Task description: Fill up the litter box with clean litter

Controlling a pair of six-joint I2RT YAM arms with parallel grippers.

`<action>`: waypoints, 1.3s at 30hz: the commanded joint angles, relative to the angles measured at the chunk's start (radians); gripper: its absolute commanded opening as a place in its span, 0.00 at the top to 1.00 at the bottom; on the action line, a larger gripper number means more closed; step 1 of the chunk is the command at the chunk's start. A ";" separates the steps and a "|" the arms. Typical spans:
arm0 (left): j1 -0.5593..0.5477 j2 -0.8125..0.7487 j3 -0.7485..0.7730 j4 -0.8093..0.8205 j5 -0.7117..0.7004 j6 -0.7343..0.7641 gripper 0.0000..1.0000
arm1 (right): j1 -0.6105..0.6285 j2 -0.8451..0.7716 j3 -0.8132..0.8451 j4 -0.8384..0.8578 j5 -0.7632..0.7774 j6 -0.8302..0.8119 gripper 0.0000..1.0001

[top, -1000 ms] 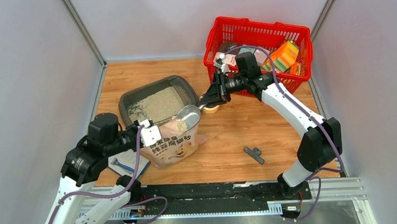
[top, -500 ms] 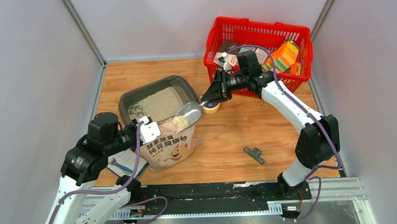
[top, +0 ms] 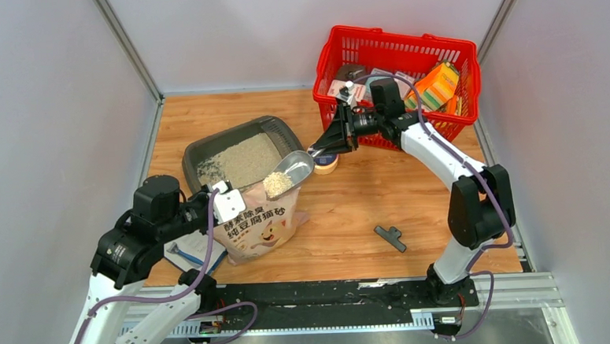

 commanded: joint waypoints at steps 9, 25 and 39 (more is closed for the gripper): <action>0.003 -0.024 0.060 0.121 -0.017 0.056 1.00 | -0.022 0.032 0.067 0.191 -0.101 0.129 1.00; 0.003 -0.006 0.080 0.068 0.014 0.042 1.00 | -0.019 0.322 0.386 0.320 -0.043 0.226 1.00; 0.003 0.005 0.099 0.041 0.083 0.033 1.00 | 0.147 0.608 0.791 0.122 0.268 -0.045 1.00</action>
